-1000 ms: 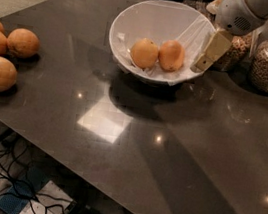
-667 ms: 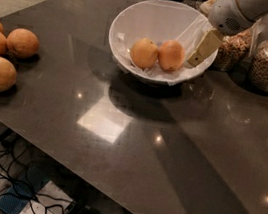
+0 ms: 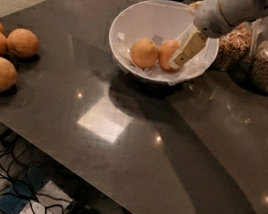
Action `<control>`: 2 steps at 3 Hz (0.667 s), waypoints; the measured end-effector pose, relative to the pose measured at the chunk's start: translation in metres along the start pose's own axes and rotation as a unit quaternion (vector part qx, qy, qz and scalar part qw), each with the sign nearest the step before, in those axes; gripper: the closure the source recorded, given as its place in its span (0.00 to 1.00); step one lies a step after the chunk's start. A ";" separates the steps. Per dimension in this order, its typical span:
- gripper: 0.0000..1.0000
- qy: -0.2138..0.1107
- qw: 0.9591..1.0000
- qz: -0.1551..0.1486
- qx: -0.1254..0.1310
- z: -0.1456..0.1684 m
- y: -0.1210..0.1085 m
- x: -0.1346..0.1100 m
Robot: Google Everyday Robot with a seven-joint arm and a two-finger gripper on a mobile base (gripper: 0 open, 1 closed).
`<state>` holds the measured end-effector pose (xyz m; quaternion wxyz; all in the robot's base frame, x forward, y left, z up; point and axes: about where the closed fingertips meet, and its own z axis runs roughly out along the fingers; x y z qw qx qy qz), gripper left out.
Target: Pick orange from white bowl
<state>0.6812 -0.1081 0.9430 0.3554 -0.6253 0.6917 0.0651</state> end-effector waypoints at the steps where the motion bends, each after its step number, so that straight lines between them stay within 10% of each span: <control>1: 0.00 -0.009 1.000 -0.005 -0.006 0.011 0.001 -0.007; 2: 0.03 -0.010 1.000 -0.007 -0.009 0.014 0.002 -0.008</control>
Offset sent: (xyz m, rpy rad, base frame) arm 0.0043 0.0260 -0.0082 0.0152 0.0022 0.0542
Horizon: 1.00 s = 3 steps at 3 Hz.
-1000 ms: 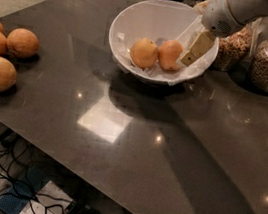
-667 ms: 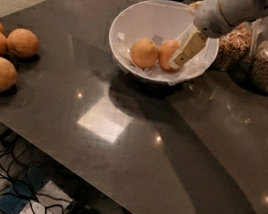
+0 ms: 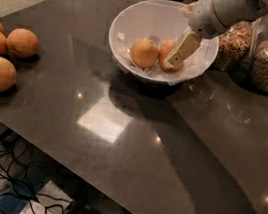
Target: Pick orange from white bowl
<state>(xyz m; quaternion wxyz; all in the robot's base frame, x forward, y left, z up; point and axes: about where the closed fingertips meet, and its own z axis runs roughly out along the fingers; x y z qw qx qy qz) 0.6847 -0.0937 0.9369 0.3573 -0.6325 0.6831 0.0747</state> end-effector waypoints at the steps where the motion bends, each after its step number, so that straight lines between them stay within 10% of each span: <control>1: 0.13 -0.002 1.000 -0.002 -0.005 0.004 0.002 -0.002; 3: 0.27 0.018 1.000 -0.002 -0.014 0.011 0.003 0.007</control>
Offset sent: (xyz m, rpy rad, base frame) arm -0.0027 0.0150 -0.0087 -0.0095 0.0219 0.0355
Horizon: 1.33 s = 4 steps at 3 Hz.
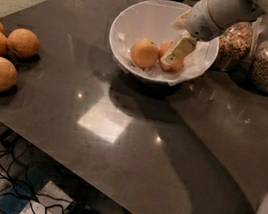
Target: Pick orange from white bowl
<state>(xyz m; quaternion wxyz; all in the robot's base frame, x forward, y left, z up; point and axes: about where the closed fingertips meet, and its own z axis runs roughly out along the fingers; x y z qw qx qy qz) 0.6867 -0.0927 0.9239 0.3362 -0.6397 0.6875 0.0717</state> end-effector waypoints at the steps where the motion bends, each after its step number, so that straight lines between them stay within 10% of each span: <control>1: 0.21 0.029 1.000 0.002 0.009 -0.006 -0.009 0.016; 4: 0.26 0.068 0.998 -0.010 0.009 0.013 -0.012 0.030</control>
Offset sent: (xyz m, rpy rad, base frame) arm 0.0174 -0.0477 -0.0011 -0.1396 -0.0212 -0.0852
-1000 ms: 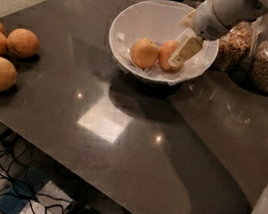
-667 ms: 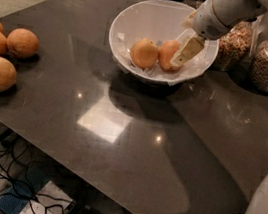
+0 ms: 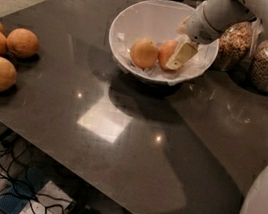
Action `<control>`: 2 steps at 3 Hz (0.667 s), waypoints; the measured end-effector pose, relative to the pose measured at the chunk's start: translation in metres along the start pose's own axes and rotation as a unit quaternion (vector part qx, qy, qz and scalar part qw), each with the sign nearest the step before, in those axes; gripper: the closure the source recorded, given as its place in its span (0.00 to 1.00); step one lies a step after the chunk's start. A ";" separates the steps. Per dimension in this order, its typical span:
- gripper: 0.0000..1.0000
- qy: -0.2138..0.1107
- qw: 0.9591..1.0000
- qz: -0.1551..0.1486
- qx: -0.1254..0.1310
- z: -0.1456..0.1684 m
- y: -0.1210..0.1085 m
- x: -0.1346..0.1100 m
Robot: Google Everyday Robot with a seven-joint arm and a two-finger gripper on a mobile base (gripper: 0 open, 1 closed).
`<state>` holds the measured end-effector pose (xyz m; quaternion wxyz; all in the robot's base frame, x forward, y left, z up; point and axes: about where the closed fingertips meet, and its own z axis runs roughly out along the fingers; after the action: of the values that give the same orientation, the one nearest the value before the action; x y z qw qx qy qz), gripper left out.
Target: Pick orange from white bowl
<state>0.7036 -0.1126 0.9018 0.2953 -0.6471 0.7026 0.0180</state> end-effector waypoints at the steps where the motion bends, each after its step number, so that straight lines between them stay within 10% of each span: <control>1: 0.27 0.001 1.000 -0.003 -0.006 0.010 0.003 -0.002; 2: 0.29 0.005 1.000 -0.004 -0.016 0.024 0.006 -0.003</control>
Offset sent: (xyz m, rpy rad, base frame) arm 0.0070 0.0178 -0.0305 -0.0209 0.0388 0.0233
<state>0.7078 -0.0994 0.8810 0.2817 -0.6550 0.7007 0.0250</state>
